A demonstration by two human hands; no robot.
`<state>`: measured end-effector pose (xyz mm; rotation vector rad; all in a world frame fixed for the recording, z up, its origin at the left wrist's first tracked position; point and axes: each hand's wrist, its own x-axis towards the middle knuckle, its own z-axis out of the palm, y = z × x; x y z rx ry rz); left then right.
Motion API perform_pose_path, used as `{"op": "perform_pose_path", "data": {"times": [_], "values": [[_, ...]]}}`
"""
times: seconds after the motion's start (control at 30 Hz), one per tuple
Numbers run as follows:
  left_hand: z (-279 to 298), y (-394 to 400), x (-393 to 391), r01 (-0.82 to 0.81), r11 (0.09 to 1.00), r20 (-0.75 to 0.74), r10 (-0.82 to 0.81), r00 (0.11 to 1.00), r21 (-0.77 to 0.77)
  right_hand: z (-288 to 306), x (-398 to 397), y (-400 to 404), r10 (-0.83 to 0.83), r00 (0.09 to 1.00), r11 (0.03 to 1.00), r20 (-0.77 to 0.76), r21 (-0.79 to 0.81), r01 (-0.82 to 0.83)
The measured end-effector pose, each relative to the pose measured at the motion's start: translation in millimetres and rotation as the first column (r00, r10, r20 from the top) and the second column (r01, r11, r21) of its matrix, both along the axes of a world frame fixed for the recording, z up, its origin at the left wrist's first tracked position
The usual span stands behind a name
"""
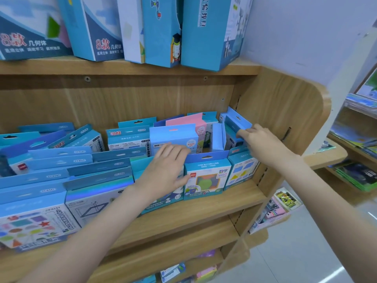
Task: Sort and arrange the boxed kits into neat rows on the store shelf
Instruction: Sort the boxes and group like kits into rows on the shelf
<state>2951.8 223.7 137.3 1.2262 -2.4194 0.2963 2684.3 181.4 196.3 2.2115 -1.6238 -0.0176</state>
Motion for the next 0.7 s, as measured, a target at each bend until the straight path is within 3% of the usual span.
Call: {"op": "perform_pose_path", "data": {"times": [0.13,0.33,0.43,0.53,0.7], "values": [[3,18,8,0.024,0.991,-0.068,-0.033,0.997,-0.133,-1,27,22,0.137,0.969,0.987,0.206,-0.107,-0.117],[11,41,47,-0.121,0.969,-0.157,0.088,0.984,-0.216,1,74,22,0.302,0.825,0.941,0.478,-0.011,-0.338],[9,50,74,-0.217,0.957,-0.158,0.188,0.969,-0.195,2,103,-2,0.267,0.794,0.926,0.547,0.081,-0.367],[7,59,92,-0.274,0.942,-0.158,0.246,0.956,-0.195,2,127,-41,0.14,0.854,0.935,0.502,0.218,-0.281],[-2,74,117,-0.373,0.904,-0.185,0.337,0.923,-0.21,-1,147,-62,0.101,0.953,0.97,0.286,0.185,-0.159]]}}
